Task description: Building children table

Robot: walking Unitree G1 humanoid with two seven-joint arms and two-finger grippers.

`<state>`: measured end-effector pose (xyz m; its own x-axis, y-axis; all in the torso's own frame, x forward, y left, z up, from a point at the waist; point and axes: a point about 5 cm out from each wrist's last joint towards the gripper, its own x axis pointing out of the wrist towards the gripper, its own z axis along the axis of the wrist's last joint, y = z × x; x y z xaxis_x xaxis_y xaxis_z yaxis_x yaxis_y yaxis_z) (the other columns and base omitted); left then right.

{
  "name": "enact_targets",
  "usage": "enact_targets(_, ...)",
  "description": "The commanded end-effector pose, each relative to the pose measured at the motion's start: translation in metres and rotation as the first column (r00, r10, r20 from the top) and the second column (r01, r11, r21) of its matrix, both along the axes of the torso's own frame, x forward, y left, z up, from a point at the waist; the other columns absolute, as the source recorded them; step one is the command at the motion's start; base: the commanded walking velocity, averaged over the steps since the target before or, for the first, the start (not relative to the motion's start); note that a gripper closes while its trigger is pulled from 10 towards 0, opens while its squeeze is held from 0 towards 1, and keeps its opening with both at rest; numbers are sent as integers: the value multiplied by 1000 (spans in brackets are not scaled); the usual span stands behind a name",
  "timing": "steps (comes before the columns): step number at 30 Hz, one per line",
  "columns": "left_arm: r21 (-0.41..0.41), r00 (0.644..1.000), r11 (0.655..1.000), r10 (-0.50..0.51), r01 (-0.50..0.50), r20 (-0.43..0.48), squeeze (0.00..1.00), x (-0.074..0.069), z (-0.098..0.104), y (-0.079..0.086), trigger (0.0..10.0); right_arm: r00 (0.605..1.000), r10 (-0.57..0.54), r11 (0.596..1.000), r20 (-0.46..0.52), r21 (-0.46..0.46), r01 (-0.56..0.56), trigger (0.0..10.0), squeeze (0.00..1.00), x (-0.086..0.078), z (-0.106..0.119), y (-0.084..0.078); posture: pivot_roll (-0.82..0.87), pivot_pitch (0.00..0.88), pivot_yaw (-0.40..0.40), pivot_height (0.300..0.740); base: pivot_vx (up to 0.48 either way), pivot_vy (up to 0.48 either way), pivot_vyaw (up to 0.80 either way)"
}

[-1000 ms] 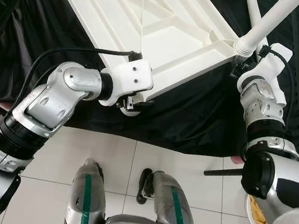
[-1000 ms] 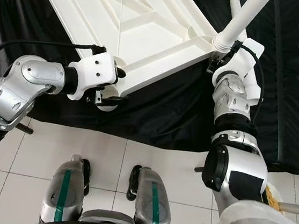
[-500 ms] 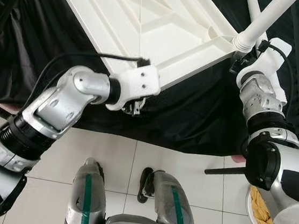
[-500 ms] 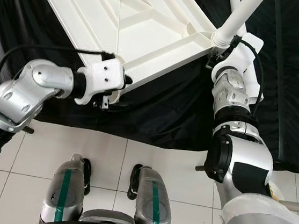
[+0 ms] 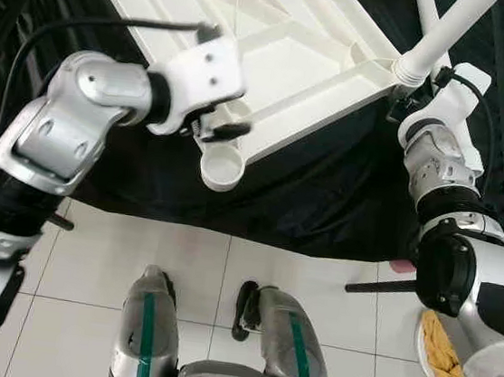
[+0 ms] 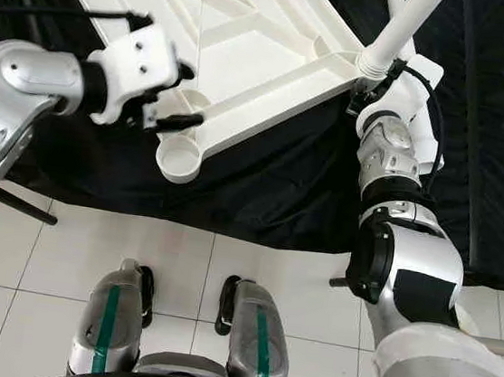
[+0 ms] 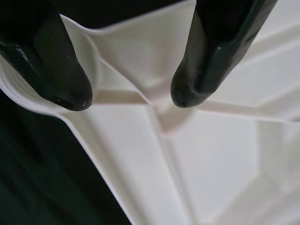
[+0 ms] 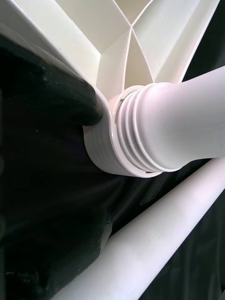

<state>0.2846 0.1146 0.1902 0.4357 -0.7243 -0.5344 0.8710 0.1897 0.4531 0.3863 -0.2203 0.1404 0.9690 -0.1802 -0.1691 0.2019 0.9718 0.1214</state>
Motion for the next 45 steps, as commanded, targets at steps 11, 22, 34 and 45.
enact_targets(11, 133, 997, 989, -64, 68, -40, 0, -10, -31, -7, 10000, 1000, 15, 1000, 15, 6, -15, 10000, 0, 3, 4, 3, 122, 110, -81, 740, 0, 0, 0)
enact_targets(22, 204, 991, 970, -133, 130, 1, 0, -12, -39, -21, 10000, 999, 39, 999, 0, 22, -39, 10000, 0, 4, 3, 7, 115, 116, -73, 740, 0, 0, 0)
enact_targets(34, 129, 973, 965, -232, 230, -3, 0, -18, -34, -56, 10000, 994, 113, 993, 6, 40, -113, 10000, 0, 12, 12, 26, 110, 118, -57, 740, 0, 0, 0)
enact_targets(45, 97, 961, 957, -276, 273, 16, 0, -16, -28, -82, 10000, 977, 211, 977, 34, 33, -212, 10000, 0, 19, 22, 52, 119, 116, -46, 740, 0, 0, 0)
